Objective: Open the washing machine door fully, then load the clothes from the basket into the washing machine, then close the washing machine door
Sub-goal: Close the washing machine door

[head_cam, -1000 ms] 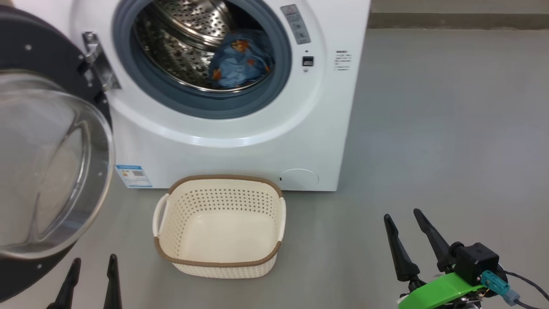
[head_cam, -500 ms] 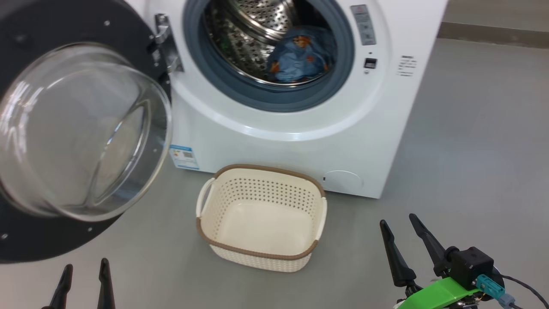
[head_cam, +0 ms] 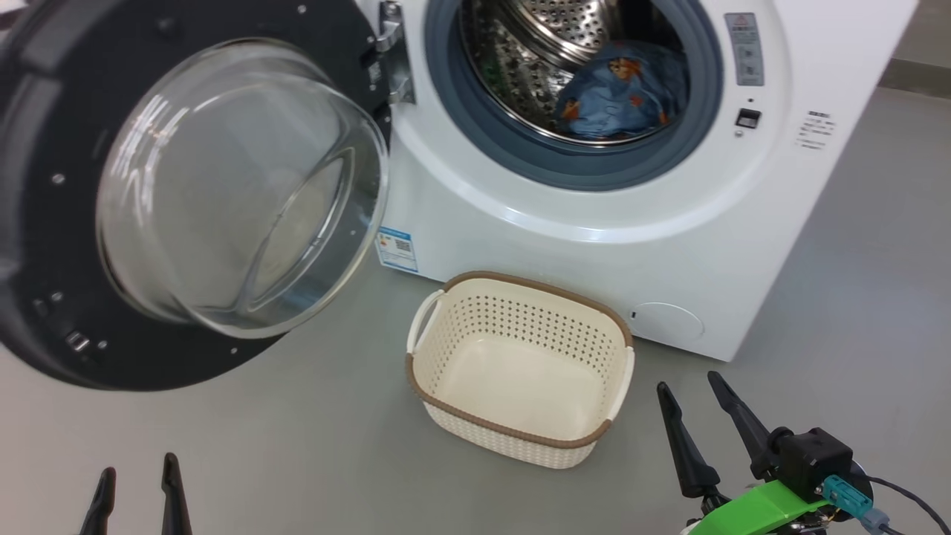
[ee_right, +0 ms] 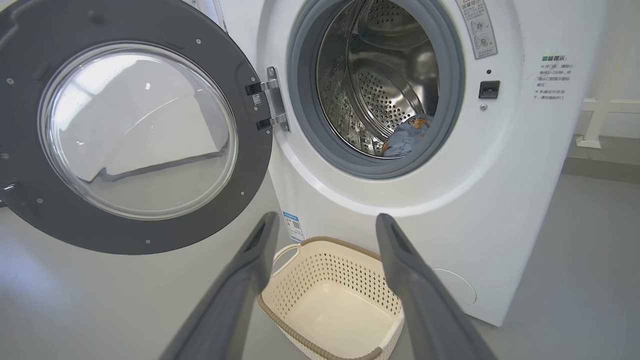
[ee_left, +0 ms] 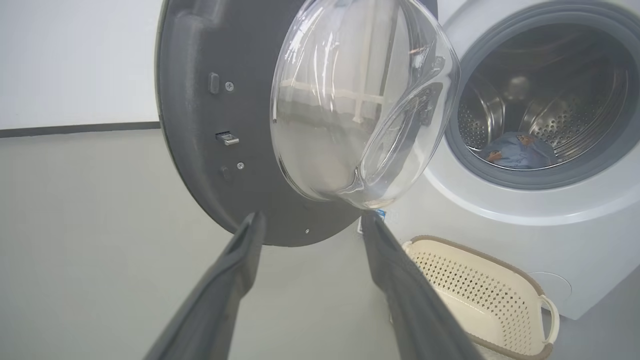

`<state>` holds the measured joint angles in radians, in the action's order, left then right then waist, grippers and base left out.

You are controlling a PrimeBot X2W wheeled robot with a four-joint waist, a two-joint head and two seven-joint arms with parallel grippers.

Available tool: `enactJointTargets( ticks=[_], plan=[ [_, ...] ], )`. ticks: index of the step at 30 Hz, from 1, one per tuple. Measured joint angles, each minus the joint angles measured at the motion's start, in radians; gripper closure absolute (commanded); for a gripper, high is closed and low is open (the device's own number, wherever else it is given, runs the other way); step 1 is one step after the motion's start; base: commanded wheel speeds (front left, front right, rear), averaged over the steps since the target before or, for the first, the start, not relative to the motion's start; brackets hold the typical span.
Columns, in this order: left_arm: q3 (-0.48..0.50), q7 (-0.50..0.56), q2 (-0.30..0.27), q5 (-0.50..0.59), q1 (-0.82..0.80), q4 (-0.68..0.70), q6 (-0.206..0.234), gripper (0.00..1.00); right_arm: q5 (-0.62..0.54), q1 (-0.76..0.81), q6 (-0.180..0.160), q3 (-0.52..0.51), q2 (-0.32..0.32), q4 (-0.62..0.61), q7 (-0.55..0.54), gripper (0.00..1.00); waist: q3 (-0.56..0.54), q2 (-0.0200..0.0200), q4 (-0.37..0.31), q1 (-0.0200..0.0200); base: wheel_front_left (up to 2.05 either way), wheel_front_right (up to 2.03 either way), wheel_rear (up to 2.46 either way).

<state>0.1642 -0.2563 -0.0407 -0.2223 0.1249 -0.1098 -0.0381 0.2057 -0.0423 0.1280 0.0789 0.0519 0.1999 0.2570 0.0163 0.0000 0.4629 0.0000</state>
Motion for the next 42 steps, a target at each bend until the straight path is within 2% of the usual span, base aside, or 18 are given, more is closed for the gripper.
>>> enactJointTargets(
  ticks=[8,18,32,33,34,35,42],
  plan=[
    [0.004,0.0,0.0,-0.005,0.0,-0.004,0.009,0.0,-0.011,0.0,0.0,0.002,0.0,0.002,0.0,0.0,0.003,0.0,0.048,0.0,0.0,0.0,0.0],
    [0.007,0.0,0.0,-0.03,0.0,-0.004,0.025,0.0,-0.013,-0.005,0.0,0.006,0.0,0.012,0.0,0.0,0.014,0.0,0.053,0.0,0.0,0.0,0.0],
    [0.007,0.0,0.0,-0.032,0.0,-0.004,0.025,0.0,-0.019,-0.005,0.0,0.006,0.0,0.022,0.0,0.0,0.015,0.0,0.051,0.0,0.0,0.0,0.0],
    [0.008,0.0,0.0,-0.034,0.0,-0.005,0.025,0.47,-0.019,-0.005,0.0,0.006,0.0,0.022,0.0,0.0,0.014,0.0,0.051,0.0,0.0,0.0,0.0],
    [0.01,0.0,0.0,-0.041,0.0,-0.005,0.025,0.81,-0.019,-0.005,0.0,0.006,0.0,0.022,0.0,0.0,0.014,0.0,0.051,0.0,0.0,0.0,0.0],
    [0.013,0.0,0.001,-0.049,0.0,-0.004,0.025,1.0,-0.019,-0.005,0.0,0.005,0.0,0.022,0.0,0.0,0.013,0.0,0.05,0.0,0.0,0.0,0.0],
    [0.029,0.0,0.001,-0.084,0.0,-0.005,0.029,1.0,-0.01,-0.005,0.0,0.004,0.0,0.021,0.0,0.0,0.016,0.0,0.047,0.0,0.0,0.0,0.0]
  ],
)
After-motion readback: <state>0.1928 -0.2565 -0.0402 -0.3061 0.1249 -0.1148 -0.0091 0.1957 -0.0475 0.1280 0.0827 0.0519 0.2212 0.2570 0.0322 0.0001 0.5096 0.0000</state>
